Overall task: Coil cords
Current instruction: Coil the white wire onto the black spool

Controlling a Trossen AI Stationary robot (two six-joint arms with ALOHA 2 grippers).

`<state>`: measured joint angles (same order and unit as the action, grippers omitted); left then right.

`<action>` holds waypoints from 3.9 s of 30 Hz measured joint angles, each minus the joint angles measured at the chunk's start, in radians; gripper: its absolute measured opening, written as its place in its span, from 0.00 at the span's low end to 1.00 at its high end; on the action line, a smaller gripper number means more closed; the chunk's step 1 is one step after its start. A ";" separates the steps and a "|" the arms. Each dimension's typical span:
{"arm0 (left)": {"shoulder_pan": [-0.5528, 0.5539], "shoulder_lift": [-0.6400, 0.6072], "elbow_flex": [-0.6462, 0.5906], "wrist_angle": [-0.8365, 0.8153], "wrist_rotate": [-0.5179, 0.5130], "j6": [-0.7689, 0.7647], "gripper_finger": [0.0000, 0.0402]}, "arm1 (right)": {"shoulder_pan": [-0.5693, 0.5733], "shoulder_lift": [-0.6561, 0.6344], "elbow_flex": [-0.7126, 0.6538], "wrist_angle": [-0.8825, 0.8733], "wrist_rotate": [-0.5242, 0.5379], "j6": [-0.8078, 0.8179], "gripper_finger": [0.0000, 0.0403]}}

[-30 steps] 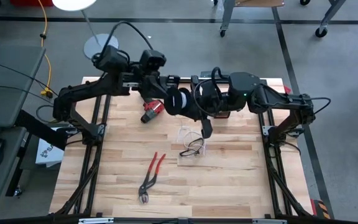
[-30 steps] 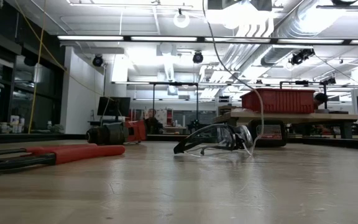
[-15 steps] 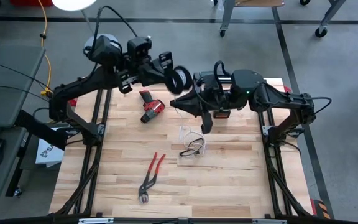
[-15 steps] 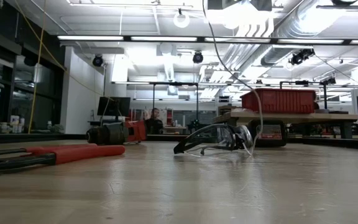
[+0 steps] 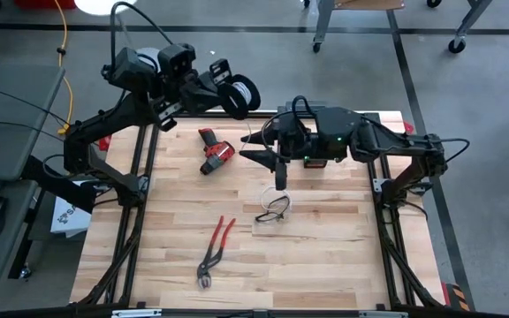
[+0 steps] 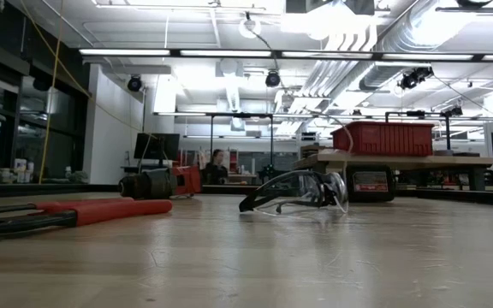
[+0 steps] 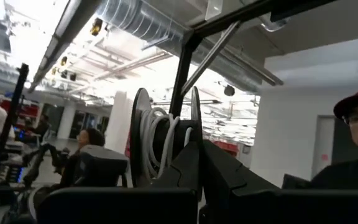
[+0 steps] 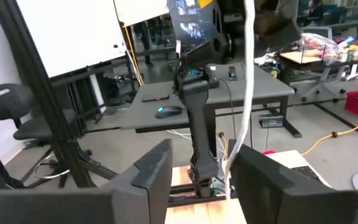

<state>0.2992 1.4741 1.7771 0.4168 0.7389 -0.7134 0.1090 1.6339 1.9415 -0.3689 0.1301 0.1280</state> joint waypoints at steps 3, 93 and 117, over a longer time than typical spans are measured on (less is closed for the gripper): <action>0.000 -0.007 0.000 0.001 -0.019 0.020 0.00 | -0.004 -0.001 0.000 0.001 0.001 -0.001 0.37; 0.011 -0.029 -0.003 0.013 -0.144 0.071 0.00 | 0.046 0.051 0.002 0.165 0.150 -0.010 0.02; 0.054 -0.242 -0.002 -1.012 -0.045 -0.143 0.00 | 0.078 -0.078 0.006 -0.060 0.105 -0.041 0.00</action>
<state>0.3531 1.2322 1.7748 -0.5951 0.6936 -0.8563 0.1869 1.5555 1.9476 -0.4288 0.2350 0.0870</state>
